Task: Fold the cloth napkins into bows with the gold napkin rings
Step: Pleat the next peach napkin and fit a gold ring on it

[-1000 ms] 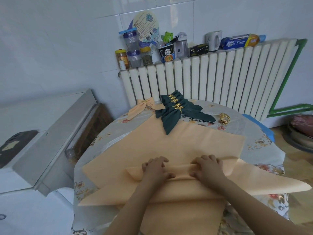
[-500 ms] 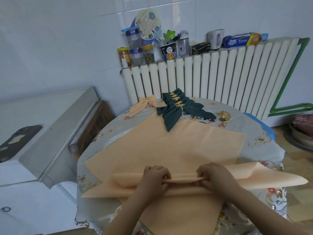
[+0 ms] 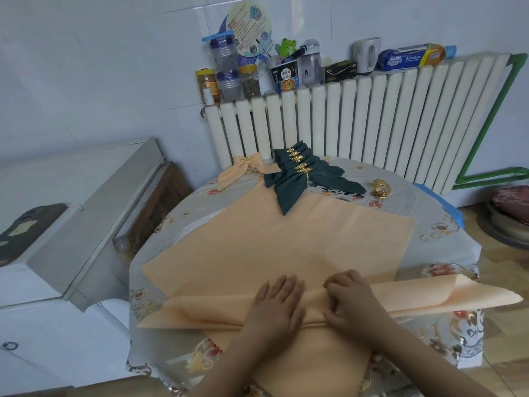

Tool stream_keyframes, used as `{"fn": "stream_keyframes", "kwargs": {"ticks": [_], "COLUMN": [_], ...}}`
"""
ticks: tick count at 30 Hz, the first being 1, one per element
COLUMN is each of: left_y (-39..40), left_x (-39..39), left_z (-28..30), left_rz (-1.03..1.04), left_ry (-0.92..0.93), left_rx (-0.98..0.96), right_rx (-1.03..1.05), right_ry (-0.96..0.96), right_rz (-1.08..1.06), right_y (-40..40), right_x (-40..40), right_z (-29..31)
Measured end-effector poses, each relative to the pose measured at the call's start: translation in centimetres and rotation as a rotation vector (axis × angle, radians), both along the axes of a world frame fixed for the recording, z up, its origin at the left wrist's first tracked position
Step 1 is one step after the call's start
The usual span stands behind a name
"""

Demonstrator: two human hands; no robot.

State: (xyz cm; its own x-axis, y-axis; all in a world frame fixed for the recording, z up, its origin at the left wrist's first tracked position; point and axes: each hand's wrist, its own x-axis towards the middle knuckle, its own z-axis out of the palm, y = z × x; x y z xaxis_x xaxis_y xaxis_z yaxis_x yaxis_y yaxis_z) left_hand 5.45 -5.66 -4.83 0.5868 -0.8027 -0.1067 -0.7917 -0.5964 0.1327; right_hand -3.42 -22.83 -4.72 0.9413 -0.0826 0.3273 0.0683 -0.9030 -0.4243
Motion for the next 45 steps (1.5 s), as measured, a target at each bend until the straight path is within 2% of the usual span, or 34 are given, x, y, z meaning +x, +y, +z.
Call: {"fn": "stream_keyframes", "kwargs": {"ticks": [2, 4, 8, 11, 14, 21, 25, 29, 32, 38, 41, 45], "left_y": [0.0, 0.0, 0.9, 2.5, 3.3, 2.5, 3.4, 4.2, 5.1, 5.8, 5.2, 5.0], "left_x": [-0.1, -0.1, 0.1, 1.1, 2.2, 3.4, 4.5, 5.6, 6.1, 7.7, 7.5, 6.6], "left_z": [0.2, 0.0, 0.3, 1.2, 2.3, 3.4, 3.9, 4.3, 4.4, 5.3, 5.6, 5.6], "left_rz": [0.008, 0.011, 0.056, 0.203, 0.304, 0.312, 0.371, 0.411, 0.430, 0.467, 0.445, 0.419], "left_ry": [0.007, 0.006, 0.071, 0.104, 0.111, 0.115, 0.081, 0.065, 0.086, 0.129, 0.127, 0.101], "left_rx": [0.009, 0.004, -0.021, -0.032, -0.012, -0.008, -0.042, -0.033, 0.037, 0.305, 0.276, 0.134], "right_rx": [0.172, 0.307, 0.417, 0.359, 0.255, 0.137, 0.117, 0.247, 0.237, 0.212, 0.175, 0.150], "right_ry": [0.026, 0.061, 0.150, 0.206, 0.164, 0.044, 0.114, 0.154, 0.181, 0.316, 0.356, 0.398], "right_rz": [0.044, -0.007, -0.147, -0.087, -0.064, -0.113, -0.091, -0.098, -0.132, -0.077, -0.072, -0.067], "right_y": [1.4, 2.5, 2.7, 3.6, 4.9, 6.2, 6.5, 7.1, 7.5, 7.6, 7.6, 7.7], "right_x": [1.1, 2.3, 3.2, 3.2, 2.6, 2.7, 4.5, 6.3, 6.8, 7.3, 7.3, 7.5], "right_z": [0.1, 0.2, -0.4, -0.2, -0.7, -1.3, 0.0, 0.6, 0.4, 1.1, 1.2, 1.5]}}
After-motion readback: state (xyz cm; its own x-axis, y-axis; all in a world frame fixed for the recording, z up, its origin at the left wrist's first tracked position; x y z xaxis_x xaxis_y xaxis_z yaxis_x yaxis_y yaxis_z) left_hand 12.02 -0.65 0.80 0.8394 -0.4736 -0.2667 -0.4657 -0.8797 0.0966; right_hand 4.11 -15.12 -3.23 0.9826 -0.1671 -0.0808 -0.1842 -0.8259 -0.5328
